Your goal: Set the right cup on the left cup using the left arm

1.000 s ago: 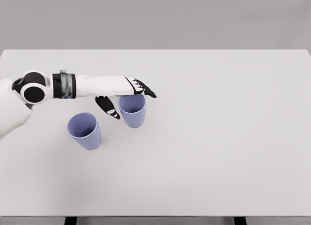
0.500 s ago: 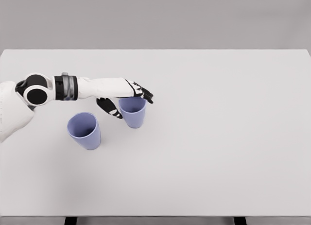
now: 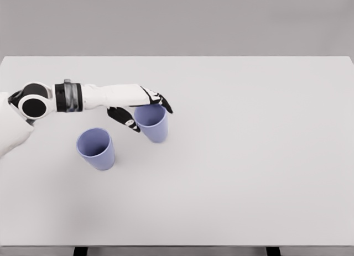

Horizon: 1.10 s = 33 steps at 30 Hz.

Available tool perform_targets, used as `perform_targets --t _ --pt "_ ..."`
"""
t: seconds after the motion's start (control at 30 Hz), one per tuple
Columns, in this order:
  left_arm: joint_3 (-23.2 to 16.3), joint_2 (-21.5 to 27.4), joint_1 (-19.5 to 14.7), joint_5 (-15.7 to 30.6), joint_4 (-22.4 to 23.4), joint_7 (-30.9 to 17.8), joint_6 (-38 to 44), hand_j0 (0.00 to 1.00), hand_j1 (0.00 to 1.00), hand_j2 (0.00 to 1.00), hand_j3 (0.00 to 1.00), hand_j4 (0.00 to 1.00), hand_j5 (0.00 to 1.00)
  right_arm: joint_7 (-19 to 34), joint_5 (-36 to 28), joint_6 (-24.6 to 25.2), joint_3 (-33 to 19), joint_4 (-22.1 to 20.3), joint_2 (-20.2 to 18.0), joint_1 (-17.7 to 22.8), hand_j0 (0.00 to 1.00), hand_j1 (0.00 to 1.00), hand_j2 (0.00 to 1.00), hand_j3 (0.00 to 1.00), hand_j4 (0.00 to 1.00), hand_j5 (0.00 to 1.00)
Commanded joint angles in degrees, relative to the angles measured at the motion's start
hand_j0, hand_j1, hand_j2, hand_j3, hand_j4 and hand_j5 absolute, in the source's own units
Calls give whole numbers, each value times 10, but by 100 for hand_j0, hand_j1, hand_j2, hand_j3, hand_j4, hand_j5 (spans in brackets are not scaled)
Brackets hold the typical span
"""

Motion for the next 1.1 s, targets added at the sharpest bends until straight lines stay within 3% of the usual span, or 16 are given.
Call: perform_targets --t 0.0,0.2,0.43,0.53,0.67,1.07 --pt "2 20 0 29 -16 0 1 61 61 61 61 61 61 0 0 0 0 0 0 0 100 100 100 100 100 100" --pt "2 85 -4 97 -74 -3 1 61 61 61 61 61 61 0 0 0 0 0 0 0 100 100 100 100 100 100" --pt "25 156 -6 145 -134 -5 1 60 60 60 60 60 60 0 0 0 0 0 0 0 100 100 100 100 100 100" --pt "27 203 -25 173 -161 -5 1 61 61 61 61 61 61 0 0 0 0 0 0 0 100 100 100 100 100 100" --pt "27 241 -41 185 -175 -5 1 61 61 61 61 61 61 0 0 0 0 0 0 0 100 100 100 100 100 100" --pt "16 314 -38 189 -199 -11 1 61 61 61 61 61 61 0 0 0 0 0 0 0 100 100 100 100 100 100"
